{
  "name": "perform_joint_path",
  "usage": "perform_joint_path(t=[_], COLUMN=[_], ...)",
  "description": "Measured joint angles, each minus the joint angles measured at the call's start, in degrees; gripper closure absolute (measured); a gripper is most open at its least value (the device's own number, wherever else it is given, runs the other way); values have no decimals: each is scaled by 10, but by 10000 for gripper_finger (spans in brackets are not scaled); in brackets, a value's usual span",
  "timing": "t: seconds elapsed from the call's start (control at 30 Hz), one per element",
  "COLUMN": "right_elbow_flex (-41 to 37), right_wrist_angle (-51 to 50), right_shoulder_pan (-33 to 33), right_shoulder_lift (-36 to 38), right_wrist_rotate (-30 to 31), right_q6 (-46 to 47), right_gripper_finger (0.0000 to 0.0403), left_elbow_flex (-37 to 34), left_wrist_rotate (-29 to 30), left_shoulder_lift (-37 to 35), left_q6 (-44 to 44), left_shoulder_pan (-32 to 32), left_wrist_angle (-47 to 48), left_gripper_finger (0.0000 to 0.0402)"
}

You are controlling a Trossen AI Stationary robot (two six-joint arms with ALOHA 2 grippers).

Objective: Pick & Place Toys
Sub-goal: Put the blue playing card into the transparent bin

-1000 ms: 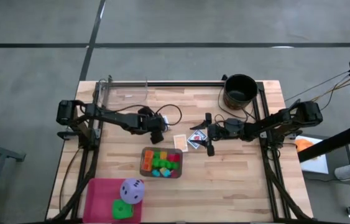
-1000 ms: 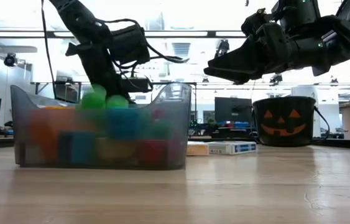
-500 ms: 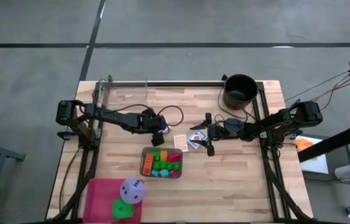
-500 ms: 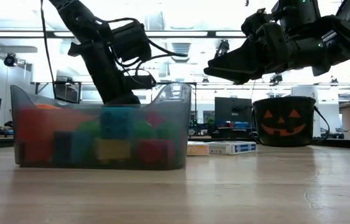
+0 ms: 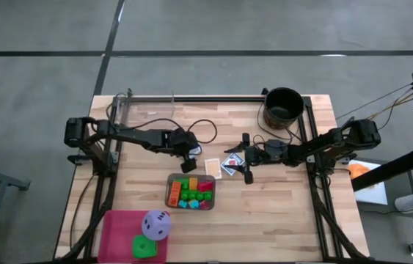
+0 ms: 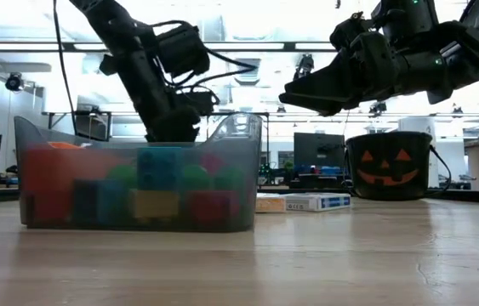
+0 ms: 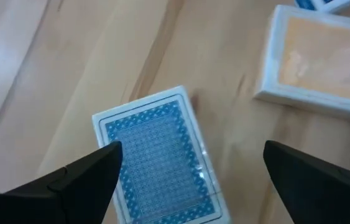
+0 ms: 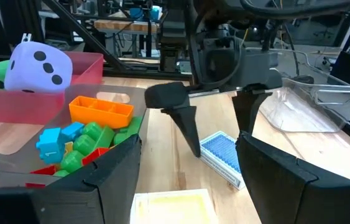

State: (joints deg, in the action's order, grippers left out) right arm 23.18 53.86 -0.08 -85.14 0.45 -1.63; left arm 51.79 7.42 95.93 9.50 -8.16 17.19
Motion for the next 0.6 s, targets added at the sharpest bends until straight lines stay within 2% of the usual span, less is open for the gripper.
perform_joint_path(t=[0.33, 0.6], right_elbow_flex=[0, 0], right_wrist_angle=[-1, -1], right_shoulder_pan=[0, 0], right_shoulder_lift=[0, 0], right_wrist_rotate=[0, 0], right_q6=[2, 2], right_gripper_finger=[141, 141], left_elbow_flex=[0, 0], left_wrist_rotate=[15, -14], left_shoulder_lift=[7, 7], left_q6=[44, 69], left_shoulder_pan=[-31, -52], left_wrist_angle=[-10, 0], left_gripper_finger=[4, 3])
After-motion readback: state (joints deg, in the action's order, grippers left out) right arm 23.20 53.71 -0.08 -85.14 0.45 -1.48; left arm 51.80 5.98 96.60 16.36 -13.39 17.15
